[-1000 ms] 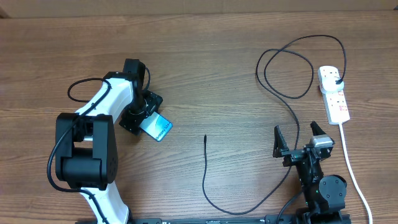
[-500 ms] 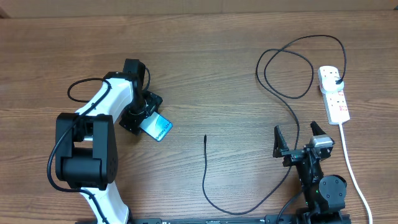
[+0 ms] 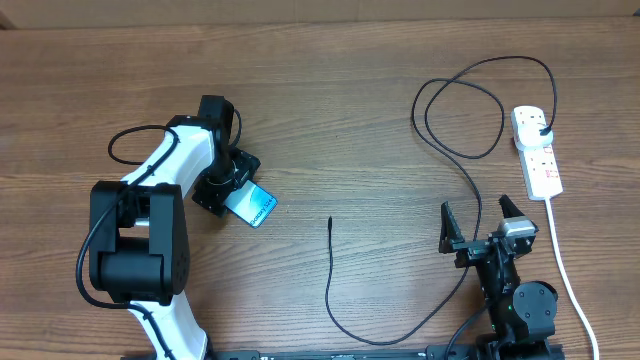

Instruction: Plug charger to phone and switch on socket

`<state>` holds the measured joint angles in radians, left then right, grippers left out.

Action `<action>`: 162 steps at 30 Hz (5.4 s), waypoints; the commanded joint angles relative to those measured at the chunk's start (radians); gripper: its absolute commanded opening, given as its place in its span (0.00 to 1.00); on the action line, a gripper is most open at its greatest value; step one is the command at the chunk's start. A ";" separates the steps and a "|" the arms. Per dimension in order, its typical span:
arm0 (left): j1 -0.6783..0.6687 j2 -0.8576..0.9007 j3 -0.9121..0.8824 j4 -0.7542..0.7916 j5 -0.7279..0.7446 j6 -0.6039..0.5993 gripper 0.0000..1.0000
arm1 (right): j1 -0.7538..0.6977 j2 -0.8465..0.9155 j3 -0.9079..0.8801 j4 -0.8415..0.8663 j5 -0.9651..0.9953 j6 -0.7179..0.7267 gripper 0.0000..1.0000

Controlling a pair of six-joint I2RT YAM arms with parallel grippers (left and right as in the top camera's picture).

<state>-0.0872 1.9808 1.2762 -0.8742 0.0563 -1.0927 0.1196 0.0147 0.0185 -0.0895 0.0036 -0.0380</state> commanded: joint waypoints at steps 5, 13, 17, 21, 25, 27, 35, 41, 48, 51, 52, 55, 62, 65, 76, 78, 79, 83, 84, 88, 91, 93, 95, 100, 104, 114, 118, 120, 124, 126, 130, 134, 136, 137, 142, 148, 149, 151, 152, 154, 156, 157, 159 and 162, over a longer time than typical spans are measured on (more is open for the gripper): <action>0.008 0.064 -0.032 0.026 -0.030 0.023 0.92 | 0.004 -0.012 -0.011 0.006 -0.006 -0.005 1.00; 0.008 0.064 -0.032 0.026 -0.030 0.023 0.88 | 0.004 -0.012 -0.011 0.006 -0.006 -0.005 1.00; 0.008 0.064 -0.032 0.026 -0.030 0.023 0.86 | 0.004 -0.012 -0.011 0.006 -0.006 -0.005 1.00; 0.008 0.064 -0.032 0.026 -0.031 0.023 0.85 | 0.004 -0.012 -0.011 0.006 -0.005 -0.005 1.00; 0.008 0.064 -0.032 0.027 -0.030 0.023 0.85 | 0.004 -0.012 -0.011 0.006 -0.006 -0.005 1.00; 0.008 0.064 -0.032 0.027 -0.030 0.023 0.85 | 0.004 -0.012 -0.011 0.006 -0.006 -0.005 1.00; 0.008 0.064 -0.032 0.030 -0.030 0.023 0.84 | 0.004 -0.012 -0.011 0.006 -0.006 -0.005 1.00; 0.008 0.064 -0.032 0.034 -0.030 0.023 0.76 | 0.004 -0.012 -0.011 0.006 -0.006 -0.005 1.00; 0.008 0.064 -0.032 0.034 -0.030 0.023 0.71 | 0.004 -0.012 -0.011 0.006 -0.006 -0.005 1.00; 0.008 0.064 -0.032 0.034 -0.030 0.023 0.70 | 0.004 -0.012 -0.011 0.006 -0.006 -0.005 1.00; 0.008 0.064 -0.032 0.034 -0.030 0.023 0.70 | 0.004 -0.012 -0.011 0.006 -0.006 -0.005 1.00; 0.008 0.064 -0.032 0.034 -0.030 0.023 0.66 | 0.004 -0.012 -0.011 0.006 -0.006 -0.005 1.00; 0.008 0.064 -0.032 0.034 -0.030 0.023 0.60 | 0.004 -0.012 -0.011 0.006 -0.006 -0.005 1.00; 0.008 0.064 -0.032 0.036 -0.030 0.023 0.52 | 0.004 -0.012 -0.011 0.006 -0.006 -0.005 1.00; 0.008 0.064 -0.032 0.037 -0.030 0.023 0.18 | 0.004 -0.012 -0.011 0.006 -0.006 -0.005 1.00; 0.008 0.064 -0.032 0.037 -0.030 0.023 0.12 | 0.004 -0.012 -0.011 0.006 -0.006 -0.005 1.00; 0.008 0.064 -0.032 0.037 -0.030 0.023 0.07 | 0.004 -0.012 -0.011 0.006 -0.006 -0.005 1.00; 0.008 0.064 -0.032 0.037 -0.030 0.023 0.04 | 0.004 -0.012 -0.011 0.006 -0.006 -0.005 1.00; 0.008 0.064 -0.032 0.037 -0.030 0.023 0.04 | 0.004 -0.012 -0.011 0.006 -0.006 -0.005 1.00; 0.008 0.064 -0.032 0.036 -0.030 0.023 0.04 | 0.004 -0.012 -0.011 0.006 -0.006 -0.005 1.00; 0.008 0.064 -0.032 0.037 -0.030 0.023 0.04 | 0.004 -0.012 -0.011 0.006 -0.006 -0.005 1.00; 0.008 0.064 -0.032 0.036 -0.024 0.023 0.04 | 0.004 -0.012 -0.011 0.006 -0.006 -0.005 1.00; 0.008 0.064 -0.032 0.036 -0.014 0.024 0.04 | 0.004 -0.012 -0.011 0.006 -0.006 -0.005 1.00; 0.008 0.064 -0.027 0.036 -0.012 0.026 0.04 | 0.004 -0.012 -0.011 0.006 -0.006 -0.005 1.00; 0.008 0.063 -0.009 0.032 -0.010 0.039 0.04 | 0.004 -0.012 -0.011 0.006 -0.006 -0.005 1.00; 0.008 0.063 0.052 0.002 0.016 0.062 0.04 | 0.004 -0.012 -0.011 0.006 -0.006 -0.005 1.00; 0.008 0.063 0.084 -0.032 0.015 0.062 0.04 | 0.004 -0.012 -0.011 0.006 -0.006 -0.005 1.00; 0.008 0.063 0.102 -0.048 0.015 0.068 0.04 | 0.004 -0.012 -0.011 0.006 -0.006 -0.005 1.00; 0.008 0.063 0.137 -0.081 0.015 0.069 0.04 | 0.004 -0.012 -0.011 0.006 -0.006 -0.005 1.00; 0.008 0.063 0.153 -0.097 0.015 0.069 0.04 | 0.004 -0.012 -0.011 0.006 -0.006 -0.005 1.00; 0.008 0.063 0.172 -0.107 0.015 0.080 0.04 | 0.004 -0.012 -0.011 0.006 -0.006 -0.005 1.00; 0.008 0.063 0.182 -0.115 0.016 0.092 0.04 | 0.004 -0.012 -0.011 0.006 -0.006 -0.005 1.00; 0.008 0.063 0.187 -0.120 0.018 0.095 0.04 | 0.004 -0.012 -0.011 0.006 -0.006 -0.005 1.00; 0.008 0.063 0.187 -0.120 0.023 0.095 0.04 | 0.004 -0.012 -0.011 0.006 -0.006 -0.005 1.00; 0.008 0.063 0.204 -0.121 0.053 0.106 0.04 | 0.004 -0.012 -0.011 0.006 -0.006 -0.005 1.00; 0.008 0.063 0.238 -0.121 0.100 0.122 0.04 | 0.004 -0.012 -0.011 0.006 -0.006 -0.005 1.00; 0.008 0.063 0.245 -0.122 0.108 0.122 0.04 | 0.004 -0.012 -0.011 0.006 -0.006 -0.005 1.00; 0.008 0.063 0.258 -0.124 0.127 0.129 0.04 | 0.004 -0.012 -0.011 0.006 -0.006 -0.005 1.00; 0.008 0.063 0.266 -0.126 0.135 0.129 0.04 | 0.004 -0.012 -0.011 0.006 -0.006 -0.005 1.00; 0.008 0.063 0.281 -0.129 0.152 0.129 0.04 | 0.004 -0.012 -0.011 0.006 -0.006 -0.005 1.00; 0.008 0.063 0.295 -0.129 0.173 0.129 0.04 | 0.004 -0.012 -0.011 0.006 -0.006 -0.005 1.00; 0.008 0.063 0.300 -0.128 0.183 0.130 0.04 | 0.004 -0.012 -0.011 0.006 -0.006 -0.005 1.00; 0.008 0.063 0.312 -0.127 0.208 0.130 0.04 | 0.004 -0.012 -0.011 0.006 -0.006 -0.005 1.00; 0.008 0.063 0.327 -0.127 0.250 0.130 0.04 | 0.004 -0.012 -0.011 0.006 -0.006 -0.005 1.00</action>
<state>-0.0841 2.0365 1.5593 -1.0000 0.2306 -0.9859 0.1196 0.0147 0.0185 -0.0895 0.0032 -0.0380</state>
